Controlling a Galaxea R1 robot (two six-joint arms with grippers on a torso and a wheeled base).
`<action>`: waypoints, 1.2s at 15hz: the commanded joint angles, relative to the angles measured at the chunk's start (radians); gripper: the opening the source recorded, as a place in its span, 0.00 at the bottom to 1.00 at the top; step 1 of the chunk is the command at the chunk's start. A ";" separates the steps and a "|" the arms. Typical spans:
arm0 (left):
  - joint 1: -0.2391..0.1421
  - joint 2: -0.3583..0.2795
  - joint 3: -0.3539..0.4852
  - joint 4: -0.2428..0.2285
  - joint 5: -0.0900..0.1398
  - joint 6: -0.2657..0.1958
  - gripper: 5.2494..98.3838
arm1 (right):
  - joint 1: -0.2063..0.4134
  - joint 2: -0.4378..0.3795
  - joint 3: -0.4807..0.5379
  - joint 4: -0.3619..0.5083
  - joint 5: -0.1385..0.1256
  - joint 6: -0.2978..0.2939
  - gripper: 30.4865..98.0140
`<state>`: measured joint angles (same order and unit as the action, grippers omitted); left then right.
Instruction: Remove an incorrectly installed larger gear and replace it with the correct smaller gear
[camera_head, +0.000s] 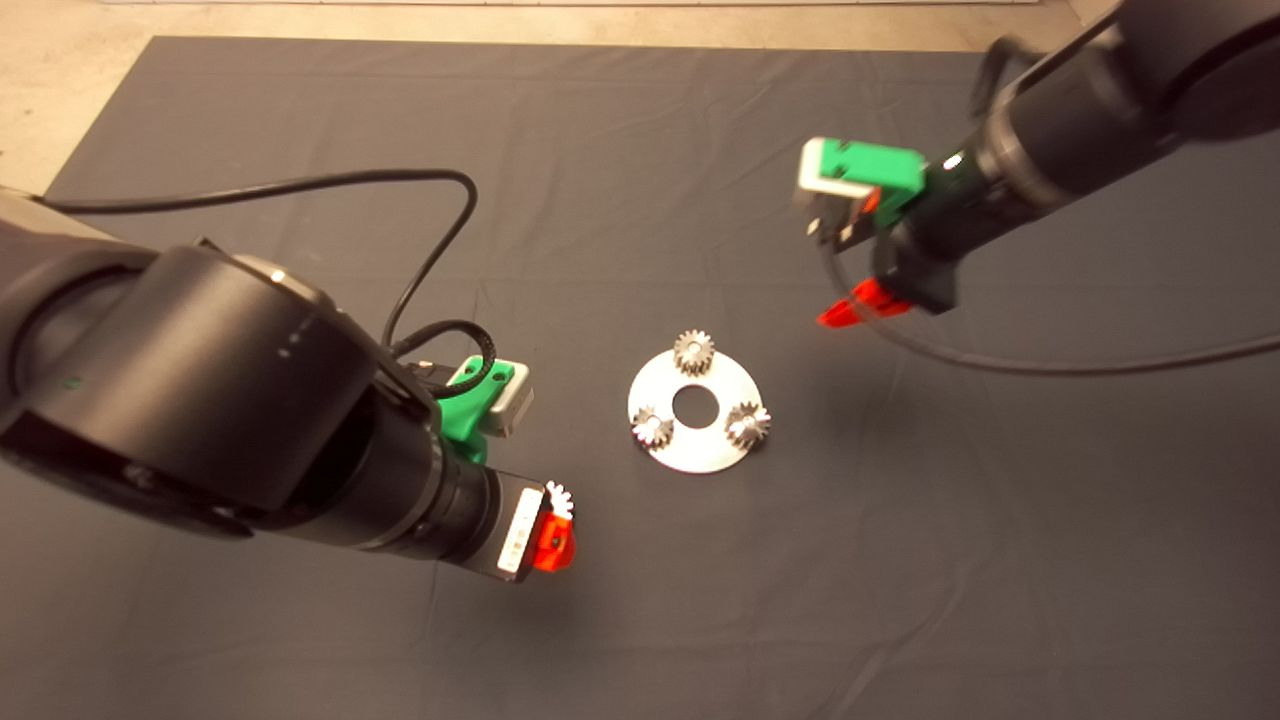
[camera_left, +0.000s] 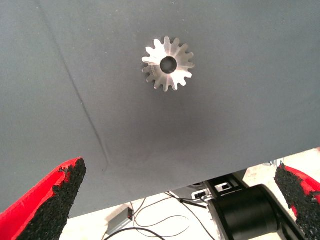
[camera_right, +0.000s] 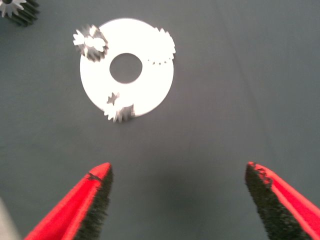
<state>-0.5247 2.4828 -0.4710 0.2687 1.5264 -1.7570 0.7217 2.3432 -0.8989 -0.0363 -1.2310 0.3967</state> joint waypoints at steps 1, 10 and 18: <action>-0.015 0.020 -0.021 -0.019 0.132 -0.025 0.99 | 0.195 -0.253 0.187 0.207 -0.289 0.575 0.61; -0.020 0.020 0.030 -0.049 0.132 -0.085 0.99 | 0.204 -0.434 0.450 0.216 -0.283 0.768 0.78; -0.020 -0.005 0.049 -0.060 0.132 -0.087 0.99 | 0.205 -0.431 0.453 0.216 -0.282 0.768 0.91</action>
<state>-0.5249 2.4930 -0.4449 0.2313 1.5260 -1.8366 0.9068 1.9113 -0.4494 0.1485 -1.5148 1.1549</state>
